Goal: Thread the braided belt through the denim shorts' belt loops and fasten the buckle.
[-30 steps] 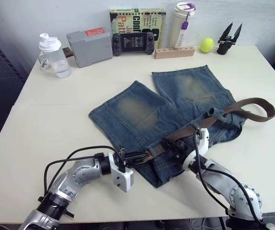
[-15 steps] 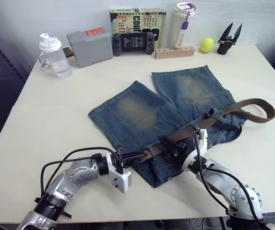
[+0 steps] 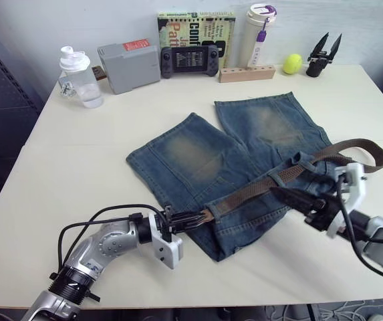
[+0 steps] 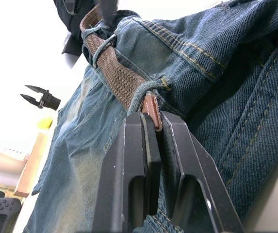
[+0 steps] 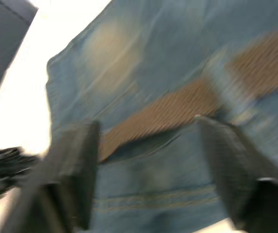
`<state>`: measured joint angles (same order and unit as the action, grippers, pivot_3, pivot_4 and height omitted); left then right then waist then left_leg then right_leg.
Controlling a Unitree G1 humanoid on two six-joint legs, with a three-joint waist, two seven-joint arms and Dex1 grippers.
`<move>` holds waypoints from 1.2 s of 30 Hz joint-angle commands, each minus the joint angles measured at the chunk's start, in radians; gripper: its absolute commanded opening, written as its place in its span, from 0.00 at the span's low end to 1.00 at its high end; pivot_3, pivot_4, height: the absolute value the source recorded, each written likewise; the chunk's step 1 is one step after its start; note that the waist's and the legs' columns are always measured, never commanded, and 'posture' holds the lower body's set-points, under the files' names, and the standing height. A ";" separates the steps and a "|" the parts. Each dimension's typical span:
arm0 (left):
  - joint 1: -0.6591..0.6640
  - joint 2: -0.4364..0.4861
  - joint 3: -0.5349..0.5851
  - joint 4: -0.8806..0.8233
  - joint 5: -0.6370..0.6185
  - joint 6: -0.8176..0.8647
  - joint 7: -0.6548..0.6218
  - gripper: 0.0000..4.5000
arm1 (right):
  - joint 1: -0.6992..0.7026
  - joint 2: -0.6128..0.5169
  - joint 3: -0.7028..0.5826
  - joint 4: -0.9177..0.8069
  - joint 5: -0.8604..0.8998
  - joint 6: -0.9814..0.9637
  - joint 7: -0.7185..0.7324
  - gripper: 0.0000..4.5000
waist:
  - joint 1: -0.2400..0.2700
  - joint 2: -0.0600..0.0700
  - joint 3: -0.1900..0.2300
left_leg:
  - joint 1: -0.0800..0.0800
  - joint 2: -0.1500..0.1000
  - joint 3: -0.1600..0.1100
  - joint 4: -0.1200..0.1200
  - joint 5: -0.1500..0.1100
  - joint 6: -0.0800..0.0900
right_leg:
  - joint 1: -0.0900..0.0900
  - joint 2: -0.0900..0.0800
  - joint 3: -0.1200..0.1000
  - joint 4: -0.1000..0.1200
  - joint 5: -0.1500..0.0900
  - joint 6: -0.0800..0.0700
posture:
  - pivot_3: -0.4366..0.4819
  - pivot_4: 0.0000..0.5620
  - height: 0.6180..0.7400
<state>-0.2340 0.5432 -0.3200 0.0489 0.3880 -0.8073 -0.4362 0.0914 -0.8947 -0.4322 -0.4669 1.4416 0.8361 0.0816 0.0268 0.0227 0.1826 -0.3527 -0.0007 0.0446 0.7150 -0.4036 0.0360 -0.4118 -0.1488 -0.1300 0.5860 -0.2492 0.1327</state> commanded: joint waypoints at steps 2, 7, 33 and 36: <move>0.004 -0.006 -0.010 0.020 0.009 0.006 0.004 0.00 | -0.036 -0.040 0.043 0.101 -0.320 -0.087 0.084 0.21 | 0.001 0.000 0.000 | 0.000 -0.001 0.000 0.000 0.000 0.000 | 0.000 0.000 0.000 0.000 0.000 0.001 | 0.48 0.27 0.88; 0.011 -0.019 -0.010 0.009 0.021 0.014 0.015 0.00 | -0.081 -0.017 0.146 0.188 -0.549 -0.133 0.128 0.01 | 0.003 0.000 0.000 | 0.000 -0.001 0.000 0.001 0.000 0.000 | 0.000 0.000 0.000 0.000 0.000 0.001 | 0.48 0.27 0.88; 0.522 0.538 0.376 0.401 -0.032 -0.501 0.142 0.00 | -0.199 0.223 0.156 0.297 -0.760 0.040 0.098 0.01 | -0.031 0.001 -0.016 | 0.006 0.003 0.001 -0.006 -0.002 -0.003 | 0.001 0.001 -0.003 -0.001 -0.001 -0.002 | 0.48 0.27 0.88; 0.582 0.583 0.415 0.553 0.042 -0.573 0.179 0.00 | -0.208 0.239 0.164 0.296 -0.767 0.044 0.100 0.01 | -0.031 -0.001 -0.017 | 0.016 0.003 0.010 -0.016 -0.003 -0.001 | 0.003 -0.001 -0.003 -0.001 -0.002 -0.003 | 0.48 0.27 0.88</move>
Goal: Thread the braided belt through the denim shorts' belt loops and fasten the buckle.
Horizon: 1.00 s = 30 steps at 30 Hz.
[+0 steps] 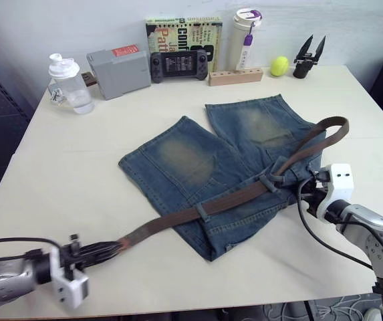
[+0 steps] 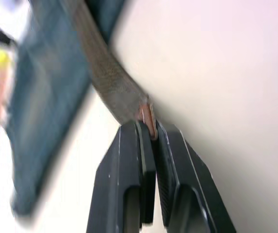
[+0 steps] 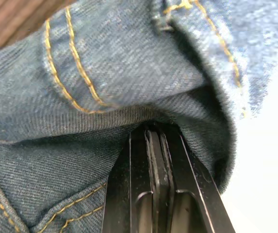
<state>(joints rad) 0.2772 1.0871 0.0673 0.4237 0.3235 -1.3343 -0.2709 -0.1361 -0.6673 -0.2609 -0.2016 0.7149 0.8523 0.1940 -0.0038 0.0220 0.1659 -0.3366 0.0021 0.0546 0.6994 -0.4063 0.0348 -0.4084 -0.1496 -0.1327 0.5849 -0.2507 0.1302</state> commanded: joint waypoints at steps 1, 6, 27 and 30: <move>0.086 0.049 0.039 0.243 0.146 -0.063 0.043 0.00 | 0.015 0.019 -0.005 0.030 -0.043 0.030 -0.013 0.01 | -0.002 0.000 -0.001 | 0.002 0.001 0.002 -0.001 0.000 0.000 | 0.000 0.000 0.000 0.000 0.000 0.000 | 0.48 0.27 0.88; 0.108 0.093 0.005 0.458 0.351 -0.043 0.246 0.00 | -0.004 0.050 -0.001 0.033 -0.057 0.039 -0.013 0.01 | -0.013 0.002 -0.008 | 0.006 0.003 0.010 -0.006 -0.001 0.001 | -0.001 0.000 -0.001 0.001 -0.001 -0.001 | 0.48 0.27 0.88; 0.143 0.146 -0.459 0.764 0.640 0.179 0.880 0.00 | -0.041 0.115 0.006 0.051 -0.098 0.049 -0.006 0.01 | -0.031 0.039 -0.034 | 0.068 0.019 0.051 -0.057 -0.005 -0.011 | 0.011 0.000 -0.003 0.009 -0.017 -0.026 | 0.48 0.27 0.88; 0.146 0.138 -0.494 0.786 0.629 0.188 0.895 0.00 | -0.051 0.120 0.011 0.058 -0.103 0.048 -0.006 0.01 | -0.033 0.041 -0.036 | 0.074 0.020 0.054 -0.066 -0.004 -0.014 | 0.012 0.000 -0.003 0.009 -0.019 -0.028 | 0.48 0.27 0.88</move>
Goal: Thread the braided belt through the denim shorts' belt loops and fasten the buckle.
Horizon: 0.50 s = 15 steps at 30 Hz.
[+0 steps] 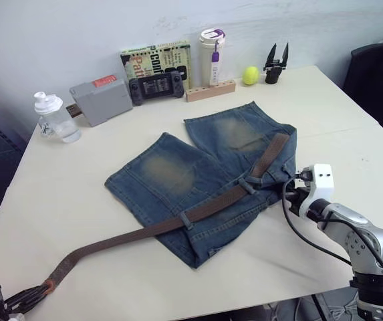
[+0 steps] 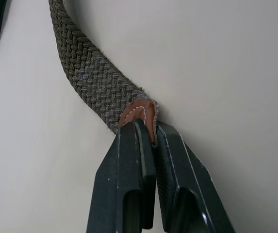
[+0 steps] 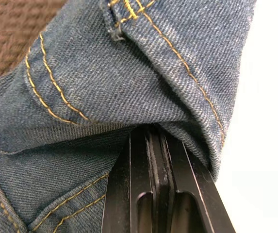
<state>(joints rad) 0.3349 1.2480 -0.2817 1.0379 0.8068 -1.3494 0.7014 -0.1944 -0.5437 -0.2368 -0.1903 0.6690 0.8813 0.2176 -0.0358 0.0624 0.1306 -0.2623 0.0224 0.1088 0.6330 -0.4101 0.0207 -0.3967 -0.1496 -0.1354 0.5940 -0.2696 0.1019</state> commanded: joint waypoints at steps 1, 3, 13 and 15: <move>0.090 -0.026 -0.155 0.180 0.144 0.209 -0.077 0.00 | 0.003 -0.003 -0.012 0.049 -0.058 0.019 -0.030 0.01 | -0.002 0.003 -0.002 | 0.001 0.000 0.000 -0.002 0.001 -0.001 | 0.000 0.000 0.000 0.000 0.000 0.000 | 0.48 0.27 0.88; 0.096 -0.031 -0.169 0.192 0.139 0.219 -0.070 0.00 | -0.003 -0.001 -0.009 0.052 -0.060 0.018 -0.029 0.01 | -0.008 0.006 -0.003 | 0.002 0.000 0.003 -0.004 0.004 -0.008 | -0.001 0.000 0.000 0.000 -0.001 -0.001 | 0.48 0.27 0.88; -0.009 0.000 -0.112 0.149 0.025 0.075 -0.052 0.35 | -0.027 0.003 0.013 0.056 -0.066 0.015 -0.027 0.00 | -0.014 0.007 -0.003 | 0.010 0.002 0.005 -0.010 0.003 -0.010 | -0.001 0.000 0.001 0.007 -0.008 -0.004 | 0.48 0.27 0.88; -0.054 0.013 -0.088 0.123 -0.006 0.038 -0.064 0.51 | -0.031 0.003 0.016 0.055 -0.072 0.014 -0.022 0.00 | -0.013 0.006 -0.002 | 0.010 0.002 0.005 -0.010 0.003 -0.009 | -0.001 0.000 0.001 0.007 -0.009 -0.004 | 0.48 0.27 0.88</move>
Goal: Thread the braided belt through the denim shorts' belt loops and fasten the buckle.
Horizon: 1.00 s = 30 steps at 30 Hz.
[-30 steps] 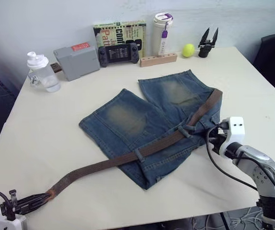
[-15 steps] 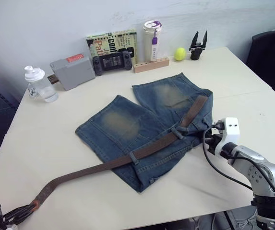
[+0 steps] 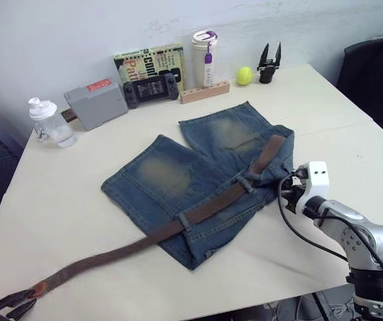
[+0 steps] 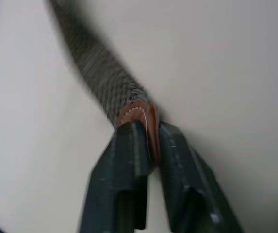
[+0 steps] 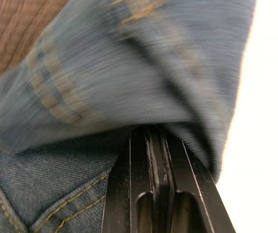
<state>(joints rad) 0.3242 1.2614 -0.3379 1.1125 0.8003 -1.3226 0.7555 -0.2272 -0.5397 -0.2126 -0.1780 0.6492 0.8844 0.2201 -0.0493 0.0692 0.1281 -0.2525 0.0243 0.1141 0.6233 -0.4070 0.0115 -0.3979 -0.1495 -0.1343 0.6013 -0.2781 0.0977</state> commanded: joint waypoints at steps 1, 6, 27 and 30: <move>-0.064 0.005 -0.023 0.036 -0.017 -0.010 -0.132 0.62 | 0.000 -0.001 -0.008 0.044 -0.055 0.011 -0.022 0.00 | 0.001 -0.001 0.001 | 0.000 0.000 0.000 0.000 0.000 0.000 | 0.000 0.000 0.000 0.000 0.000 0.000 | 0.48 0.27 0.88; -0.206 0.075 -0.073 -0.139 -0.391 -0.148 -0.368 0.94 | -0.013 0.000 -0.010 0.049 -0.072 0.016 -0.014 0.30 | 0.032 -0.012 0.006 | -0.004 0.001 -0.001 0.006 0.000 0.000 | -0.002 -0.002 -0.002 0.003 0.000 -0.001 | 0.48 0.27 0.88; -0.006 0.188 0.051 -1.645 -1.614 0.919 -1.400 0.94 | 0.079 -0.271 -0.178 -0.117 -0.003 -0.006 0.337 1.00 | 0.054 -0.047 0.049 | -0.083 0.003 -0.013 0.062 -0.011 0.005 | -0.030 0.012 -0.034 -0.017 0.019 0.012 | 0.48 0.27 0.88; -0.124 0.026 0.003 -1.721 -1.580 1.081 -1.418 0.94 | 0.123 -0.382 -0.174 -0.101 -0.041 -0.064 0.466 1.00 | 0.065 -0.043 0.055 | -0.082 0.004 -0.012 0.062 -0.011 0.003 | -0.029 0.015 -0.033 -0.017 0.019 0.012 | 0.48 0.27 0.88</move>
<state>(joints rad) 0.2145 1.3035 -0.3221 -0.5579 -0.7903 -0.2962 -0.6480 -0.1077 -0.8954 -0.3587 -0.2558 0.6191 0.8626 0.6262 0.0153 0.0259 0.1830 -0.3347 0.0284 0.1037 0.6857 -0.4179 0.0149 -0.4275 -0.1342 -0.1650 0.5843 -0.2595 0.1095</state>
